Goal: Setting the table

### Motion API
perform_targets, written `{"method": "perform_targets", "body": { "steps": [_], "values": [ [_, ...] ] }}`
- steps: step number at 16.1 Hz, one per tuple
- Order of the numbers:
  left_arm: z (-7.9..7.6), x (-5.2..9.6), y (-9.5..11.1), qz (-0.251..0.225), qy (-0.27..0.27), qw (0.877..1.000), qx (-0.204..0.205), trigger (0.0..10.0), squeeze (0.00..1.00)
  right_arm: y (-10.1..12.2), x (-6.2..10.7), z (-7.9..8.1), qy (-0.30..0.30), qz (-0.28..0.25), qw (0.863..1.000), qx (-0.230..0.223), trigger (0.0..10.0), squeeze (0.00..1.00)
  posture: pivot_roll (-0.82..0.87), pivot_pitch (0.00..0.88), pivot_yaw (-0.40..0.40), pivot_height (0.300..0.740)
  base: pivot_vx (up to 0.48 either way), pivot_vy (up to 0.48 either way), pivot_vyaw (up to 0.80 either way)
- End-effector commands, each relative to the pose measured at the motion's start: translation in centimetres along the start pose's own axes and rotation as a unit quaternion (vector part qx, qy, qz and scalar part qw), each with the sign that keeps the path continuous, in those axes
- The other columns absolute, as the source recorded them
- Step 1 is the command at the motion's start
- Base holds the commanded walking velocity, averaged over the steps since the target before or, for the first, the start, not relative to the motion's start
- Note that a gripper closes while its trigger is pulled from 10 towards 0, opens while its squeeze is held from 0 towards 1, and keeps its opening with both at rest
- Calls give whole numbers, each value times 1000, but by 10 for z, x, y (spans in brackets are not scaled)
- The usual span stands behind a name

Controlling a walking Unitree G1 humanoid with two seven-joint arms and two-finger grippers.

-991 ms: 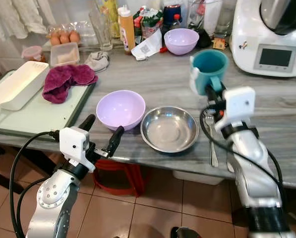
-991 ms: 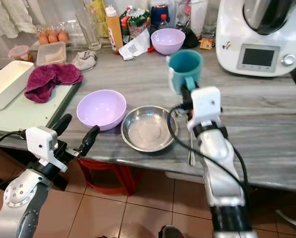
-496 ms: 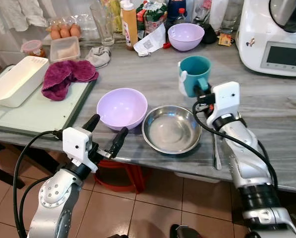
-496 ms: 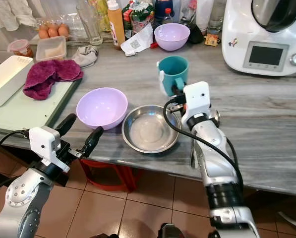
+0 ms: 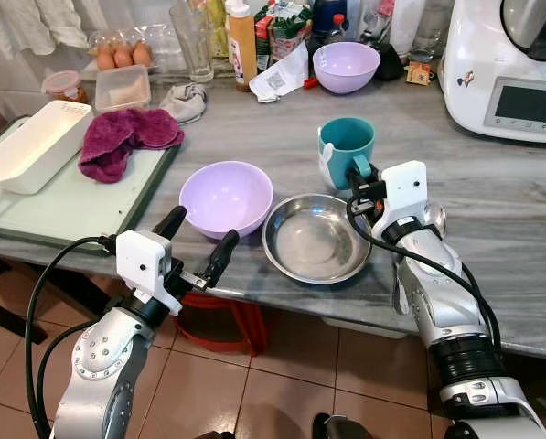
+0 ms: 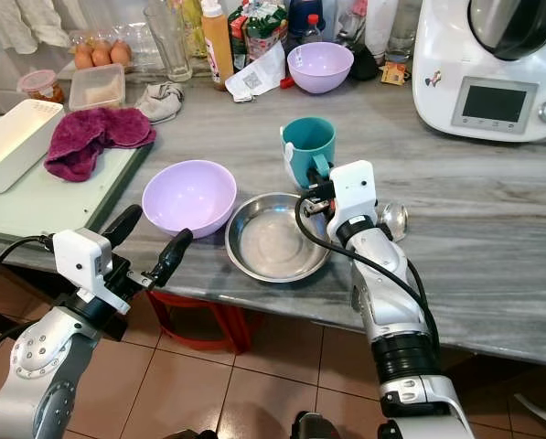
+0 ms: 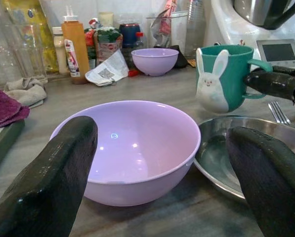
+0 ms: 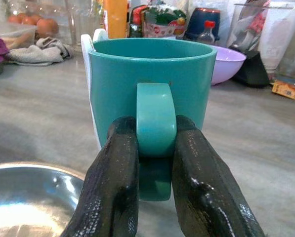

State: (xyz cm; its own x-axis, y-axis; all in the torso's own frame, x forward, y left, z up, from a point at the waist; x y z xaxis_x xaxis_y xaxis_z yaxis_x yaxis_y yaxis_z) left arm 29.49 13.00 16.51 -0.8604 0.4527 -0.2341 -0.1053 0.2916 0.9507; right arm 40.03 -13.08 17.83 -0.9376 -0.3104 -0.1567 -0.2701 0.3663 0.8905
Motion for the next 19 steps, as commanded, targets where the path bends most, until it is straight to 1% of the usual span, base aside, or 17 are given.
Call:
{"method": "perform_targets", "body": {
  "steps": [1,5,8,9,10,11,14,15,17,19],
  "values": [
    [-2,2,1,3,-4,1000,0,10000,0,0,0,1,4,-7,1000,1,10000,0,-123,171,51,740,0,0,0],
    [-3,2,1,4,-5,1000,1,10000,0,-6,0,-2,5,-1,1000,6,10000,0,-119,178,50,740,0,0,0],
    [-4,2,1,5,-5,1000,2,10000,0,-8,0,-1,10,-1,1000,7,10000,0,-119,178,50,740,0,0,0],
    [-5,2,0,6,-7,1000,3,10000,0,-9,0,-1,10,-1,1000,7,10000,957,-119,178,50,740,0,0,0],
    [-5,2,0,7,-9,1000,3,10000,0,-10,0,-2,8,-1,1000,6,10000,957,-119,178,50,740,0,0,0],
    [-6,2,0,7,-12,1000,5,10000,0,-10,0,-2,8,-2,1000,6,10000,1000,-119,181,50,740,0,0,0],
    [-13,1,-3,18,-42,999,23,10000,0,-12,0,-4,2,-1,1000,7,10000,1000,-119,180,52,740,0,0,0],
    [-18,2,-4,26,-58,998,26,10000,0,-12,0,-5,1,-1,1000,8,10000,1000,-119,180,52,740,0,0,0],
    [-20,3,-5,32,-65,997,27,10000,0,-12,0,-5,0,-3,1000,8,10000,1000,-119,180,52,740,0,0,0],
    [-23,5,-11,51,-82,995,34,10000,0,-11,0,-6,-1,-4,1000,9,10000,1000,-119,180,52,740,0,0,0]
  ]
}}
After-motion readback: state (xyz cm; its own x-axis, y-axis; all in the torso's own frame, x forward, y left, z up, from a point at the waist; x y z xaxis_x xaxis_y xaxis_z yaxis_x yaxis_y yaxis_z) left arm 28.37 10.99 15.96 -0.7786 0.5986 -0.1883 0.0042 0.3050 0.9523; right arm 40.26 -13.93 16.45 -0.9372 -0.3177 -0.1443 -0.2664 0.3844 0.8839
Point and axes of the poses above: a point about 5 cm out from each wrist's last joint towards the gripper, its own x axis pointing back from the gripper into the wrist, its own y axis along the axis of the wrist's last joint, z = x × y, the point moved 5 cm from there along -x, pointing out of the wrist towards the gripper, and after that the axes turned 15 degrees about x, right-handed, at the moved point
